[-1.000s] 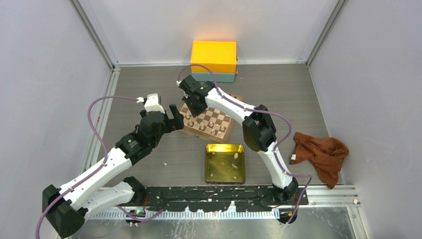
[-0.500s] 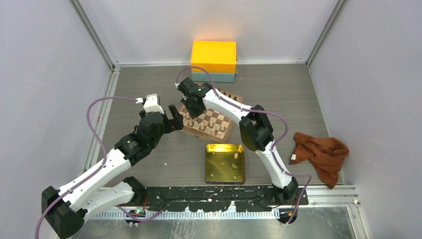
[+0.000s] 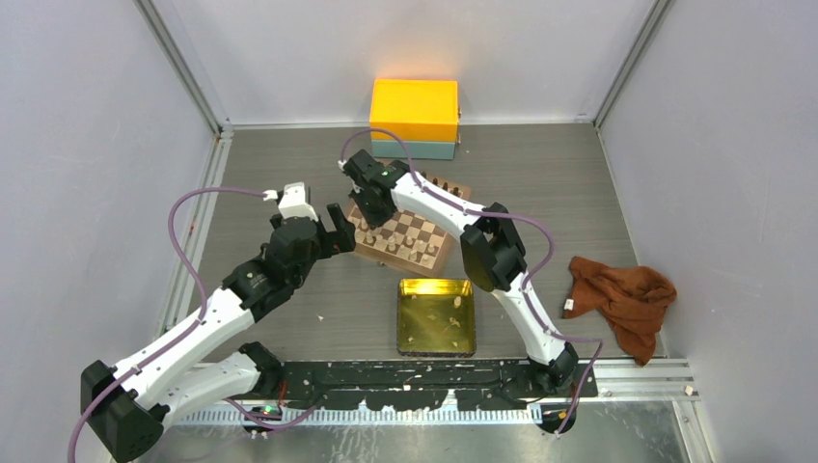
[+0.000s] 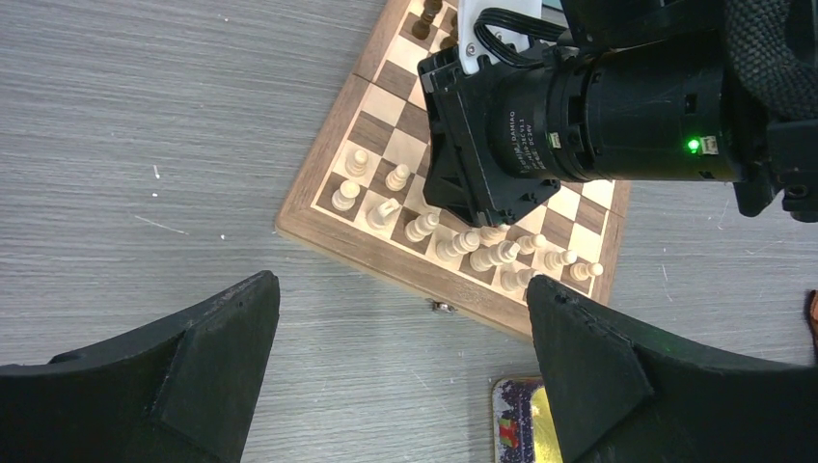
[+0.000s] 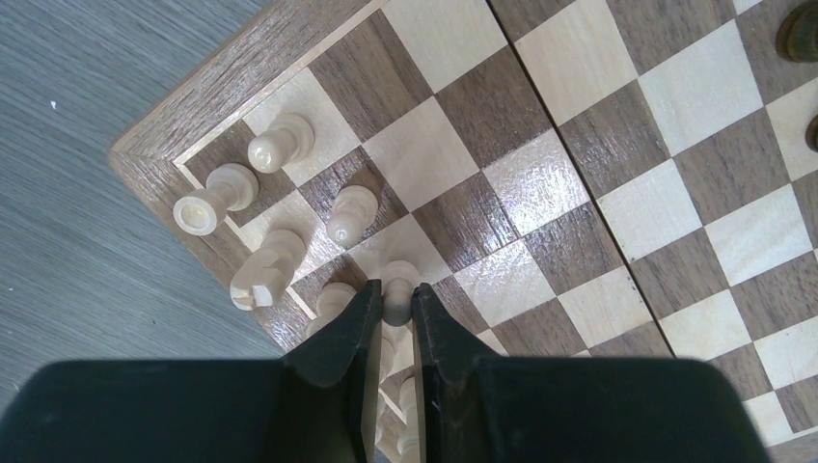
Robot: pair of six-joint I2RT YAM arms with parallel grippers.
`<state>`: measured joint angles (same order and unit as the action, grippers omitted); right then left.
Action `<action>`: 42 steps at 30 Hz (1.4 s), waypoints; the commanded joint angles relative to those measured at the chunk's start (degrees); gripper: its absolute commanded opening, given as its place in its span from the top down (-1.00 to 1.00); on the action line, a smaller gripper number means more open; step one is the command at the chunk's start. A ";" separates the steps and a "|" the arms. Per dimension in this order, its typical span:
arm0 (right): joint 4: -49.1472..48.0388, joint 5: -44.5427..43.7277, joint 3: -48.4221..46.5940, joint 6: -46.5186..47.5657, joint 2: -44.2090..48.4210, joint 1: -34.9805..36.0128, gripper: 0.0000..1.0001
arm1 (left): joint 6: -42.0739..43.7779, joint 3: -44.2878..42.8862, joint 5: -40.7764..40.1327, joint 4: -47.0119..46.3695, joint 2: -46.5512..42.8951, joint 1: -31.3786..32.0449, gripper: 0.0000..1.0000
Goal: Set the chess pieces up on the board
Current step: Place the chess piece on the chessboard.
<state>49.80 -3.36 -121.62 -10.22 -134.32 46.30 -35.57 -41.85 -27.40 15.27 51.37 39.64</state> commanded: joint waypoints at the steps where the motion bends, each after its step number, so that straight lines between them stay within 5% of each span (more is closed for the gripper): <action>1: -0.13 0.37 -3.31 0.56 -0.22 0.37 0.98 | 0.06 0.08 -0.64 -2.11 -0.92 0.23 -0.99; 18: -0.16 0.02 -3.45 1.03 -0.94 0.30 0.97 | 0.17 0.27 -0.64 -2.43 -0.40 0.18 -0.99; 27: -0.51 0.29 -2.83 1.23 -0.32 0.36 0.59 | 0.27 0.18 -0.69 -2.46 -0.22 0.18 -0.99; 42: -0.52 0.28 -3.05 1.60 0.71 0.85 0.52 | 0.23 -0.30 -0.38 -2.09 -0.13 0.18 -0.99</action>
<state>49.80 -3.31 -122.58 -9.34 -135.52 46.52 -35.55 -41.80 -27.38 15.27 51.42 39.64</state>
